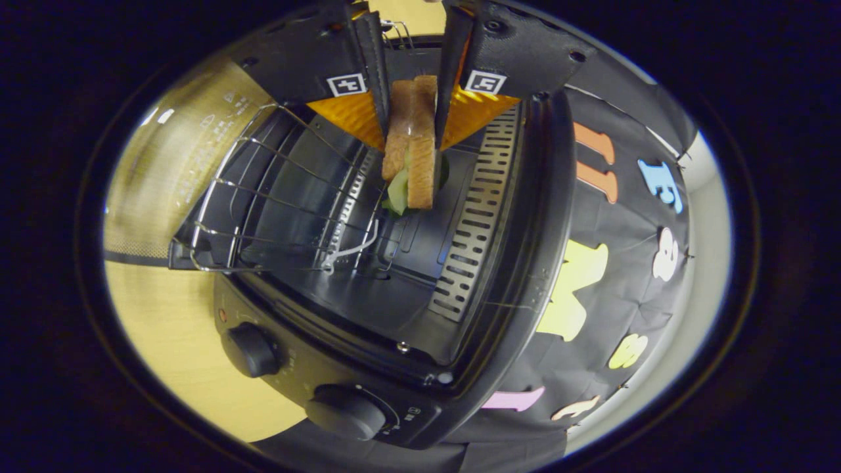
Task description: Open the toaster oven, put the food inside, and close the toaster oven door.
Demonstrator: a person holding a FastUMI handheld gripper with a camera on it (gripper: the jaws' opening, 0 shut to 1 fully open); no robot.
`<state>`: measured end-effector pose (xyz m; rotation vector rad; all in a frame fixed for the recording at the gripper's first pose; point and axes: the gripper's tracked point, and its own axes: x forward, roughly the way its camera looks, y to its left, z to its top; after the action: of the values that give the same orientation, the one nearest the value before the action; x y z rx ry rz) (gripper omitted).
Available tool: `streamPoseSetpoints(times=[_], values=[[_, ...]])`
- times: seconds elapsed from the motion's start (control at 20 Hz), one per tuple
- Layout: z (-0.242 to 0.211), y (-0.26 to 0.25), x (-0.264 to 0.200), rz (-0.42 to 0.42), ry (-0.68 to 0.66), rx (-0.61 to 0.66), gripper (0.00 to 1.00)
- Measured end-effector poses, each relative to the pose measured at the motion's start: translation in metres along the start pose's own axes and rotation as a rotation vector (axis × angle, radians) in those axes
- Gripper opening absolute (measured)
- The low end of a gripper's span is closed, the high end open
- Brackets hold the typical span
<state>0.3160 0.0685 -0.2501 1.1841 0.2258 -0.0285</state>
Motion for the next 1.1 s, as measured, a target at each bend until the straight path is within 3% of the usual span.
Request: streamPoseSetpoints(times=[0.1,0.3,0.5,0.8,0.95,1.1], values=[[0.023,-0.004,0.004,-0.013,-0.071,-0.060,0.42],[0.003,-0.007,0.006,-0.018,0.046,-0.085,0.44],[-0.005,-0.003,0.001,-0.023,0.094,-0.247,0.64],[-0.022,0.000,-0.004,0.009,0.161,-0.475,0.82],[-0.024,-0.006,-0.005,-0.035,0.161,-0.656,0.99],[-0.025,-0.014,-0.006,-0.099,0.178,-0.838,0.99]])
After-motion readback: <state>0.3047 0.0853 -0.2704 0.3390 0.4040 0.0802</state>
